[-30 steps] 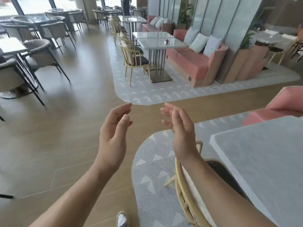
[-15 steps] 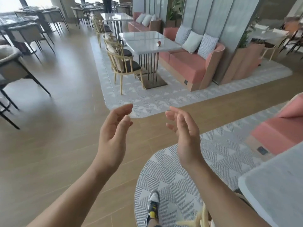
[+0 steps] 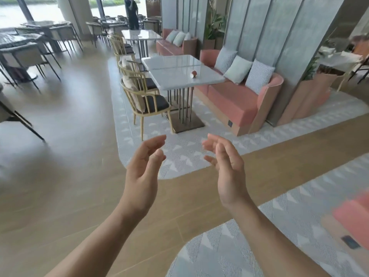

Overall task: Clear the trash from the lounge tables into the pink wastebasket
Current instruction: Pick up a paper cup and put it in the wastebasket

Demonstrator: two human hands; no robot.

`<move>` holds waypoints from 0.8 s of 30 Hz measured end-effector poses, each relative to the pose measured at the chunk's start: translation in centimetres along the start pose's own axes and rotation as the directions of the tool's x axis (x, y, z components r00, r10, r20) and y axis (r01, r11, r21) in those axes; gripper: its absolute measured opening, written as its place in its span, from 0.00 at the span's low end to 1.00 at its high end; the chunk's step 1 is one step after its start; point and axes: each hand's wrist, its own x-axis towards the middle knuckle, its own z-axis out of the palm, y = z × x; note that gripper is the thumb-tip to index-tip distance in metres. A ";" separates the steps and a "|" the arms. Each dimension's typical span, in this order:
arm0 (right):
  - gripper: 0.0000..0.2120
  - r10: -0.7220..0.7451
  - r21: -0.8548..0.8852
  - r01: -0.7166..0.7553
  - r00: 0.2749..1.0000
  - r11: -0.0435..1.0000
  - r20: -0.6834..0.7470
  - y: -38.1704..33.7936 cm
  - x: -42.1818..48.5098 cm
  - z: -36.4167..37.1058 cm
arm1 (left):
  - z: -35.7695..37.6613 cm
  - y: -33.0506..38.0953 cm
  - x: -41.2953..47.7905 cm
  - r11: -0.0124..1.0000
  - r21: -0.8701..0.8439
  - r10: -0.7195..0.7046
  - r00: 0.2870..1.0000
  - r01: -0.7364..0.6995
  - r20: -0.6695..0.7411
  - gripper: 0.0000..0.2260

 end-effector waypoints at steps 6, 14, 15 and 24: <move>0.24 0.015 -0.007 -0.015 1.000 1.000 -0.026 5.1 12.7 1.2 | 1.8 -5.5 12.8 1.000 -0.018 0.002 1.000 -0.002 0.011 0.19; 0.26 0.024 -0.026 -0.025 0.999 0.999 -0.040 13.9 32.5 6.5 | 1.7 -15.3 32.9 1.000 0.004 0.013 1.000 -0.013 0.010 0.14; 0.26 0.030 -0.020 -0.031 0.999 0.999 -0.044 14.6 35.2 7.2 | 1.7 -16.2 35.7 1.000 0.009 0.007 1.000 -0.007 0.012 0.15; 0.30 0.041 0.006 -0.041 0.995 0.999 -0.091 20.5 55.2 9.5 | 4.9 -22.6 56.9 0.998 0.066 0.006 0.997 -0.011 0.075 0.19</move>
